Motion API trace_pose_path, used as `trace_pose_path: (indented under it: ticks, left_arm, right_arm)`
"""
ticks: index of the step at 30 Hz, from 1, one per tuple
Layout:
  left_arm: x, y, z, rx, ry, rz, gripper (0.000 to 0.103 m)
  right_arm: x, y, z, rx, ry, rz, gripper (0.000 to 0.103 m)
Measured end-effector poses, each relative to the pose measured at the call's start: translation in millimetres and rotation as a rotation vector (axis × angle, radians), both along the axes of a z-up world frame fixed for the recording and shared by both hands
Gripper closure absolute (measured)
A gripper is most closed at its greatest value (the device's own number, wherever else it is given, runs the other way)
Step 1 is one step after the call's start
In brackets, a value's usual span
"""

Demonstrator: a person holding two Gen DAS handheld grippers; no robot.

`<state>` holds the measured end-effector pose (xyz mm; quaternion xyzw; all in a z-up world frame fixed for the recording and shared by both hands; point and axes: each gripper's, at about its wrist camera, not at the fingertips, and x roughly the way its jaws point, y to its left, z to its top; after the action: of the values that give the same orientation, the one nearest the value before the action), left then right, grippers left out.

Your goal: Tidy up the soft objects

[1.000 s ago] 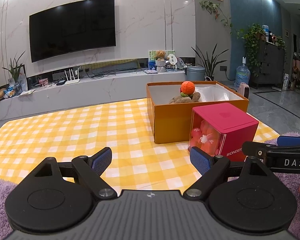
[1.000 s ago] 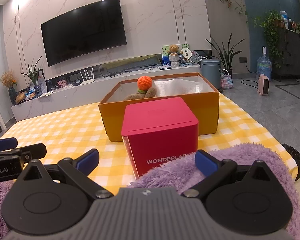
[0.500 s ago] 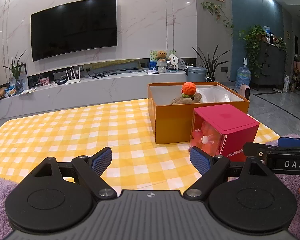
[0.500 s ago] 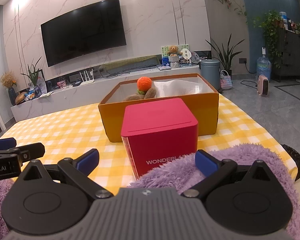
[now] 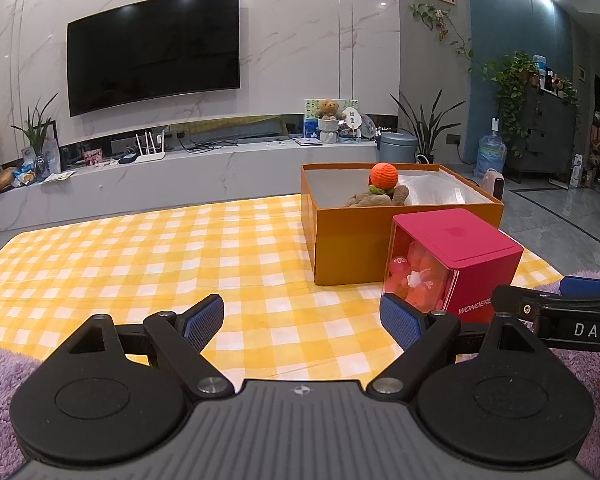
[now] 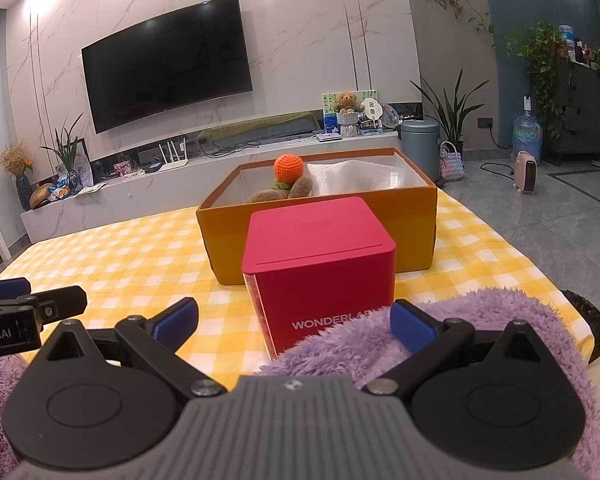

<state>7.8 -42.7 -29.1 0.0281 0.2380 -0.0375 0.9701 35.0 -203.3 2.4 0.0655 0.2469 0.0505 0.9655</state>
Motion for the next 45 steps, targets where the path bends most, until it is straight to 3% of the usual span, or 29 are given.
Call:
trace_pose_path:
  ticks: [45]
  left_arm:
    - [-6.0,-5.2,1.8,-0.002,-0.003,0.028,0.000]
  right_arm:
    - [0.6,0.0,-0.5,-0.002,-0.002,0.000,0.003]
